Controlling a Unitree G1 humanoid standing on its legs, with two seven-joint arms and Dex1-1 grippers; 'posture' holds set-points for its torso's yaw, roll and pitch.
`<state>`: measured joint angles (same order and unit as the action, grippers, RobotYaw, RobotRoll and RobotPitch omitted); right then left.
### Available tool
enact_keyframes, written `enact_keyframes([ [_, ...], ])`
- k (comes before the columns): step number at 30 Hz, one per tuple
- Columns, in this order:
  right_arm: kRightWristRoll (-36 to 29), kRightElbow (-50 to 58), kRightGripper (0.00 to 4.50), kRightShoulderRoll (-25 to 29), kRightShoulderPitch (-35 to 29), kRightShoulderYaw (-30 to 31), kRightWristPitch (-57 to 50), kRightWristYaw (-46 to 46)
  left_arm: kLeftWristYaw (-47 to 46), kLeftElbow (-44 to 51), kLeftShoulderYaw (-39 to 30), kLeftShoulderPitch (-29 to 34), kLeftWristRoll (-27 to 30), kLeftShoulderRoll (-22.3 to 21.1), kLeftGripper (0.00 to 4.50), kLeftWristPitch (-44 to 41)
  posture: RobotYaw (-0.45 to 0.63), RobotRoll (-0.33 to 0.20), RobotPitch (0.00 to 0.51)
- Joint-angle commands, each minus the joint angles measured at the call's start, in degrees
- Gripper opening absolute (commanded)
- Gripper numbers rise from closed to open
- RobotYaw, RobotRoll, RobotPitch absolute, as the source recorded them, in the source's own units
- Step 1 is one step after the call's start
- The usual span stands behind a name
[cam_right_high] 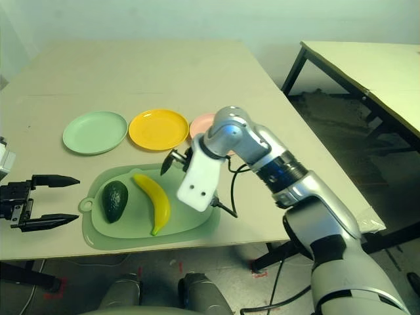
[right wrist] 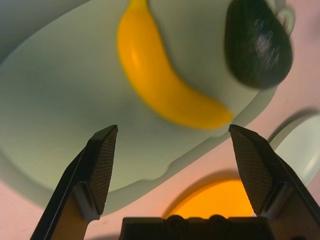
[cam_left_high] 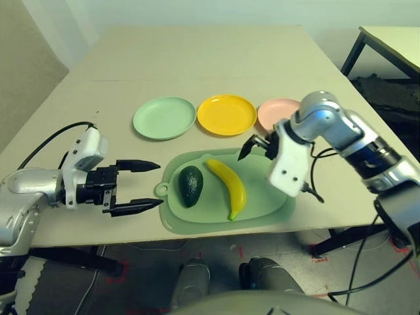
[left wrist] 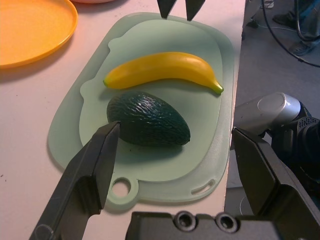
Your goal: Place the fruits into color-matched plates.
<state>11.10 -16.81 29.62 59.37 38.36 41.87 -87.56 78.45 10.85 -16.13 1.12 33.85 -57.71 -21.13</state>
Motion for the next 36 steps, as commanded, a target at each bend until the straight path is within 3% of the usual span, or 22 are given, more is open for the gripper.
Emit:
enact_keyframes([
  [1, 1.20, -0.63, 4.48, -1.55, 0.93, 2.08, 1.25, 0.13, -0.02, 0.12, 0.25, -0.40, -0.33, -0.55, 4.50, -0.16, 0.12, 0.000, 0.081],
  [18, 15.33, -22.00, 4.48, -11.50, 5.97, 8.11, 12.88, 11.58, -1.08, 1.15, -0.91, 0.36, 0.48, -0.13, 4.50, -0.34, 0.15, 0.000, 0.097],
  [25, 16.58, -25.26, 4.48, -10.64, 5.72, 10.10, 16.51, 11.72, -1.91, 1.87, -2.17, 1.30, 0.86, 0.09, 4.50, -0.37, 0.17, 0.000, 0.102],
  [28, 16.22, -25.69, 3.88, -9.16, 5.42, 10.57, 17.39, 10.36, -2.28, 1.90, -2.30, 1.46, 0.84, 0.33, 4.50, -0.11, 0.17, 0.000, 0.102],
  [34, 15.04, -25.30, 1.67, -5.80, 4.32, 11.13, 17.35, 7.99, -2.81, 1.64, -1.82, 0.45, 0.84, 0.92, 4.50, 0.31, 0.16, 0.000, 0.101],
  [36, 14.50, -24.94, 1.63, -4.57, 3.82, 11.04, 17.09, 7.38, -2.85, 1.41, -1.66, -0.03, 0.79, 1.04, 4.50, 0.30, 0.16, 0.000, 0.101],
])
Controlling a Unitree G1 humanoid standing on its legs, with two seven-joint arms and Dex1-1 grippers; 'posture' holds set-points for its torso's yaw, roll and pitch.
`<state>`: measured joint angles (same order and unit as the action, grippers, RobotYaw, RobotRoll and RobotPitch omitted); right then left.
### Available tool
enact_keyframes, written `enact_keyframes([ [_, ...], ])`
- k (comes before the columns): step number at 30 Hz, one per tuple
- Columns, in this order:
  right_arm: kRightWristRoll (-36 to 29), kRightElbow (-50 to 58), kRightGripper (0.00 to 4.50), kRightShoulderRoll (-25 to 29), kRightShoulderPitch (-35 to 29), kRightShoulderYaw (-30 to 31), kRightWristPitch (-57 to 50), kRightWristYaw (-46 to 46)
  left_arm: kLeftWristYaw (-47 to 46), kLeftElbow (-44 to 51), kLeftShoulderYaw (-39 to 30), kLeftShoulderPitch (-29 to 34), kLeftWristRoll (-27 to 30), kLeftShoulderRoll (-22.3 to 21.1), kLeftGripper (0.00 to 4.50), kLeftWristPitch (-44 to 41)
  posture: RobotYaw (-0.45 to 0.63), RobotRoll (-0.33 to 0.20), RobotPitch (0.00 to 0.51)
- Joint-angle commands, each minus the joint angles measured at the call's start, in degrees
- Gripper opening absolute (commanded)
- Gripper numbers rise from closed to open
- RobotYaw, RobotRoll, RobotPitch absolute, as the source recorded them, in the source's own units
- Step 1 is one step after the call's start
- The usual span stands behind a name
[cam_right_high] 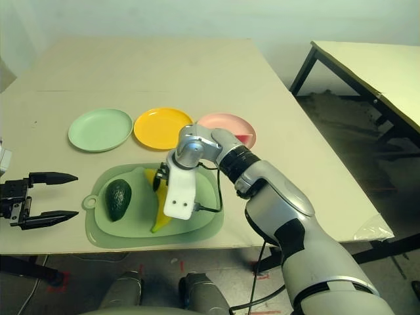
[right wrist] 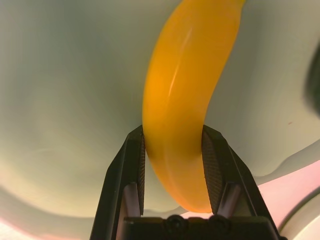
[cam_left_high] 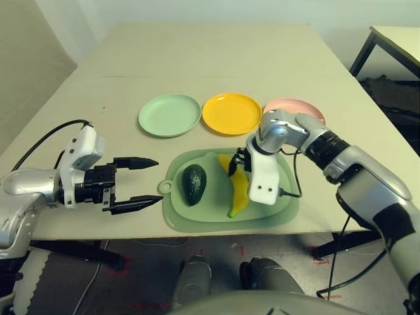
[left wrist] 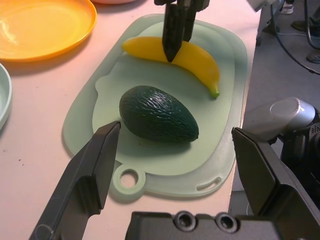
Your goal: Place the fruits into color-matched plates.
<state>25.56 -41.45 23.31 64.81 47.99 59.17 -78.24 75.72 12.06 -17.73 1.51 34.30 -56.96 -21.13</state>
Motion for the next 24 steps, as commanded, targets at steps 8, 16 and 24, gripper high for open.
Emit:
enact_keyframes([
  [8, -4.87, -0.52, 1.63, 6.62, -0.95, -0.90, -3.41, -5.82, -0.15, -1.06, 0.87, -1.56, -0.62, 0.47, 4.50, 0.93, 0.14, 0.000, 0.095],
  [16, -11.02, -7.49, 1.63, 3.43, 5.41, -9.41, -14.87, -5.91, -5.69, -3.23, 2.04, -5.15, -2.27, 3.67, 4.50, 0.76, 0.11, 0.000, 0.088],
  [24, -4.67, -23.25, 1.63, -3.61, 14.39, -14.07, -22.66, 14.10, -11.44, -1.90, 3.82, -7.13, -2.09, 5.93, 4.50, -2.85, 0.11, 0.000, 0.085],
])
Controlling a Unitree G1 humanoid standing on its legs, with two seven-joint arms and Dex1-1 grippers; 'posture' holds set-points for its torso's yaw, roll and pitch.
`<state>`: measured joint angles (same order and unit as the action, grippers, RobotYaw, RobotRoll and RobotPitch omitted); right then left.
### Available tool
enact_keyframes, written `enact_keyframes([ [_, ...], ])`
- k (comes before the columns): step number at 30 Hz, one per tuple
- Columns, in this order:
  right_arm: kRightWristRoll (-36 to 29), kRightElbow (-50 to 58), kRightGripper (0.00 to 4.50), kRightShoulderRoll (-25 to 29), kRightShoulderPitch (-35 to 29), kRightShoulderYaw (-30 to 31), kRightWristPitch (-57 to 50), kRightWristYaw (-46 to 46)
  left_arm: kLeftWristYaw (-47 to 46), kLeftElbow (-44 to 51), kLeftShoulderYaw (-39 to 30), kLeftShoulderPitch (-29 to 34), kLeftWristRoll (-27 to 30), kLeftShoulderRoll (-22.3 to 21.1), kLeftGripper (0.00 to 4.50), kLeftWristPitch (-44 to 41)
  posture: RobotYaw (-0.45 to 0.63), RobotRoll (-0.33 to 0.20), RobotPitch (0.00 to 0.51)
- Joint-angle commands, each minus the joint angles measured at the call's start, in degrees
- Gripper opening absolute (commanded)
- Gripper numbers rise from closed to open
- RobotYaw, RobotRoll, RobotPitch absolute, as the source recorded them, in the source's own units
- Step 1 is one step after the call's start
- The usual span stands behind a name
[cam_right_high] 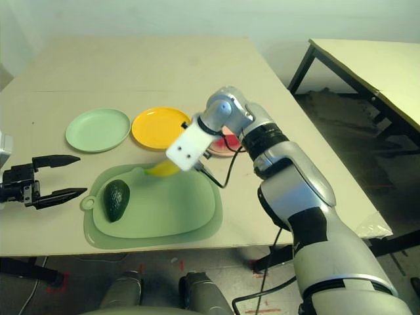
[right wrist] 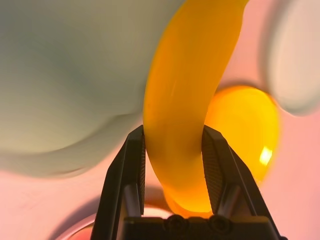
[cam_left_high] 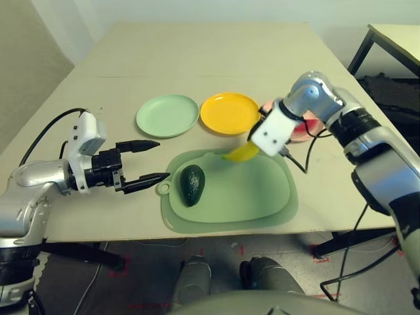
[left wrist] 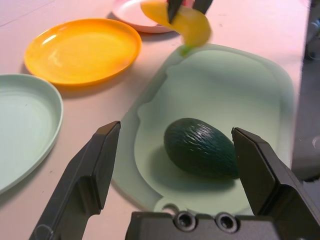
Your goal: Place the fruits into color-matched plates.
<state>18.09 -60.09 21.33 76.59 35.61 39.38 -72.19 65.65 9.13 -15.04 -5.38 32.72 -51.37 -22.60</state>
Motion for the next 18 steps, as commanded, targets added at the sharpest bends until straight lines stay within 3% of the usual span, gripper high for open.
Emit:
enact_keyframes([
  [1, 3.73, -6.31, 1.63, -2.56, 3.42, -1.89, -4.04, 11.18, -1.63, 1.23, 1.21, -0.19, -0.46, 0.43, 4.50, -1.54, 0.12, 0.000, 0.084],
  [10, 11.81, -15.67, 1.63, -8.67, 3.94, -0.11, -12.77, 27.23, -3.16, 3.21, 0.39, 1.18, 0.20, 0.20, 4.50, -2.75, 0.16, 0.000, 0.091],
  [18, 17.82, -18.16, 1.63, -11.17, 1.72, 0.80, -17.73, 32.74, -4.11, 5.54, -0.70, 3.26, 0.93, 0.30, 4.50, -3.78, 0.18, 0.000, 0.097],
])
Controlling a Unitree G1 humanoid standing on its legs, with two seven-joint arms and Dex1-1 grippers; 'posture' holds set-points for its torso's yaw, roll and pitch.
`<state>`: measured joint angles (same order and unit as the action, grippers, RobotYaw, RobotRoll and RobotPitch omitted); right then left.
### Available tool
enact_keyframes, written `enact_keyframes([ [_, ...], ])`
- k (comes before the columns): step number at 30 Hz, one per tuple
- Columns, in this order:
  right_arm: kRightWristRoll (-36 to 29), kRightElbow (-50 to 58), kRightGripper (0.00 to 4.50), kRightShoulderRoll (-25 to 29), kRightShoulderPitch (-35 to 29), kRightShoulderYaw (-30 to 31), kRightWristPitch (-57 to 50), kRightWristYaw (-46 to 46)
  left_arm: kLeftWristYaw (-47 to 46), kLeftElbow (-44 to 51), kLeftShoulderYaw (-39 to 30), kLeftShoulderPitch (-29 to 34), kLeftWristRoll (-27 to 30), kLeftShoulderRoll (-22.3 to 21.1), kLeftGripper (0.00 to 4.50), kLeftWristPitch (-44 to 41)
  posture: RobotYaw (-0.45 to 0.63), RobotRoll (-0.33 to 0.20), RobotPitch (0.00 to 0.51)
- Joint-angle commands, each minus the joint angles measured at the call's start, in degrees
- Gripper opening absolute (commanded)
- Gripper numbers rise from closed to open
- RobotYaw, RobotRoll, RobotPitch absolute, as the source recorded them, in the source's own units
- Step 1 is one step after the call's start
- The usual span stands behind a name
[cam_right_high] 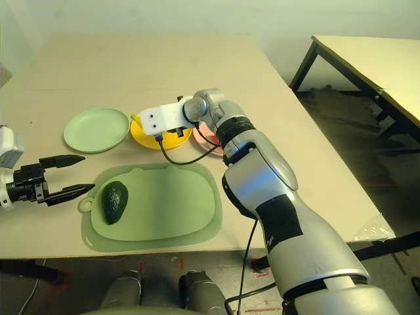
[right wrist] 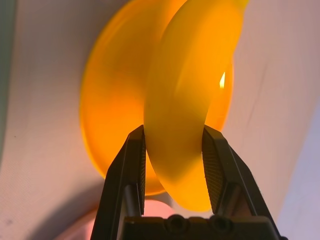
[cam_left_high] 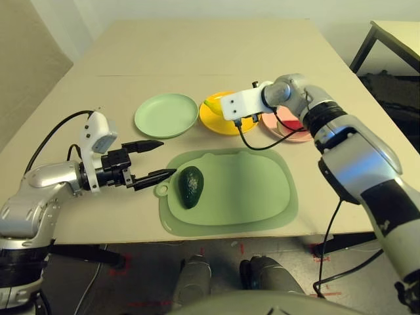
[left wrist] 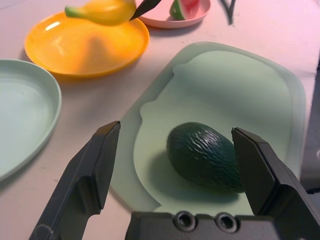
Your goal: Place the fruits into color-matched plates.
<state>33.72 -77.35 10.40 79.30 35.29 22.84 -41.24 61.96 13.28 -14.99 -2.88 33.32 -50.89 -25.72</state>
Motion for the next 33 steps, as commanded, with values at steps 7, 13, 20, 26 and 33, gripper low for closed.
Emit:
enact_keyframes([
  [7, 5.11, -1.54, 1.63, -1.61, -2.34, 1.38, -3.27, 3.44, -1.27, 2.58, -0.66, 1.88, 0.81, 0.18, 4.50, -0.93, 0.19, 0.000, 0.104],
  [13, 7.08, -1.94, 1.63, -1.50, -4.24, 2.03, -3.51, 3.27, -1.98, 2.89, -0.90, 1.26, 2.04, 0.57, 4.50, -1.60, 0.19, 0.000, 0.105],
  [20, 8.42, -1.89, 4.03, -1.26, -4.44, 1.99, -2.92, 4.61, -1.59, 3.09, -0.54, 1.50, 1.64, 0.16, 4.50, -1.63, 0.19, 0.000, 0.108],
  [26, 8.43, -1.48, 4.45, -0.75, -1.64, 1.47, -0.93, 4.90, -1.29, 2.73, 0.08, -0.01, 1.97, 0.29, 4.50, -2.14, 0.17, 0.000, 0.104],
  [33, 6.46, -0.68, 4.45, 1.55, 5.14, -0.49, 3.24, 0.02, -0.12, 0.38, 2.01, -2.74, 0.68, 0.78, 4.50, -1.34, 0.15, 0.000, 0.096],
])
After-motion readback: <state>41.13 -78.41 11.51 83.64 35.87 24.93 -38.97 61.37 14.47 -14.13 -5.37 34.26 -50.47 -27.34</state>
